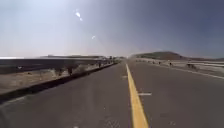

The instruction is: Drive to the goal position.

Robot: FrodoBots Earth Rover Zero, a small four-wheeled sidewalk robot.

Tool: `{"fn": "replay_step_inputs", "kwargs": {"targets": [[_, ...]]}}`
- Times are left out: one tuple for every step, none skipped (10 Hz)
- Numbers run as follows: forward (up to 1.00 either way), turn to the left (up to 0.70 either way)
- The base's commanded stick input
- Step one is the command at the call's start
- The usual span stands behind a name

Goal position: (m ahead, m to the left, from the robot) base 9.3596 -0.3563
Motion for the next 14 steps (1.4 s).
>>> {"fn": "replay_step_inputs", "kwargs": {"targets": [[0.50,0.00],[0.50,0.00],[0.50,0.00],[0.50,0.00],[0.50,0.00],[0.50,0.00],[0.50,0.00],[0.50,0.00],[0.50,0.00],[0.50,0.00],[0.50,0.00],[0.50,0.00],[0.50,0.00],[0.50,0.00]]}}
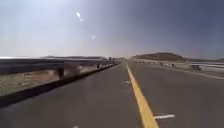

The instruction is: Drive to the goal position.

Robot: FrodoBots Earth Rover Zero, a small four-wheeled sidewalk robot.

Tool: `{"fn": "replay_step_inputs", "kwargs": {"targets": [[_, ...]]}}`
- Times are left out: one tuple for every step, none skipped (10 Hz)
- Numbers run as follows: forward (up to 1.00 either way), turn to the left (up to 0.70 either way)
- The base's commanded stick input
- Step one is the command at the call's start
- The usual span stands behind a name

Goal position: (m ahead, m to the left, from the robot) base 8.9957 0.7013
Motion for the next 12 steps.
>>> {"fn": "replay_step_inputs", "kwargs": {"targets": [[0.50,0.00],[0.50,0.00],[0.50,0.00],[0.50,0.00],[0.50,0.00],[0.50,0.00],[0.50,0.00],[0.50,0.00],[0.50,0.00],[0.50,0.00],[0.50,0.00],[0.50,0.00]]}}
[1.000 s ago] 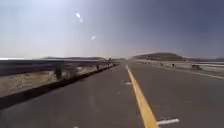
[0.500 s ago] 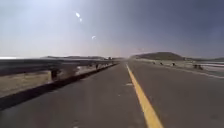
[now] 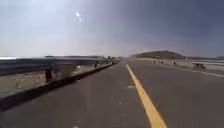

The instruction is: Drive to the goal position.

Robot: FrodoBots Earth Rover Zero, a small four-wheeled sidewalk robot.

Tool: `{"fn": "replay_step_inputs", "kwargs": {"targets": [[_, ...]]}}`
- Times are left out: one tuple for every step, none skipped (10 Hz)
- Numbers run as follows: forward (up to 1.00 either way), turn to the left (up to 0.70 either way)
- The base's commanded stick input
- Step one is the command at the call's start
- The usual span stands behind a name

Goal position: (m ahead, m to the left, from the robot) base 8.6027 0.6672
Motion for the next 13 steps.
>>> {"fn": "replay_step_inputs", "kwargs": {"targets": [[0.50,0.00],[0.50,0.00],[0.50,0.00],[0.50,0.00],[0.50,0.00],[0.50,0.00],[0.50,0.00],[0.50,0.00],[0.50,0.00],[0.50,0.00],[0.50,0.00],[0.50,0.00],[0.50,0.00]]}}
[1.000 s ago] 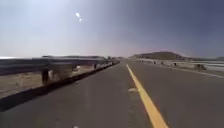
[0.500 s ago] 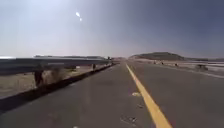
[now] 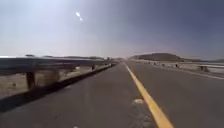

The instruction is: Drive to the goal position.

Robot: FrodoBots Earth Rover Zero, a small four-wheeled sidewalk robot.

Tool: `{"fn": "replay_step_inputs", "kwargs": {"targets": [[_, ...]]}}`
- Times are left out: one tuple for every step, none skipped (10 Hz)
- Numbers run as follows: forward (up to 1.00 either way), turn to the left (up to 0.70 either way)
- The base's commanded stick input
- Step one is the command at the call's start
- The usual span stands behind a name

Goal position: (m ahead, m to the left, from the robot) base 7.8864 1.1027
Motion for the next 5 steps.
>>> {"fn": "replay_step_inputs", "kwargs": {"targets": [[0.50,0.00],[0.50,0.00],[0.50,0.00],[0.50,0.00],[0.50,0.00]]}}
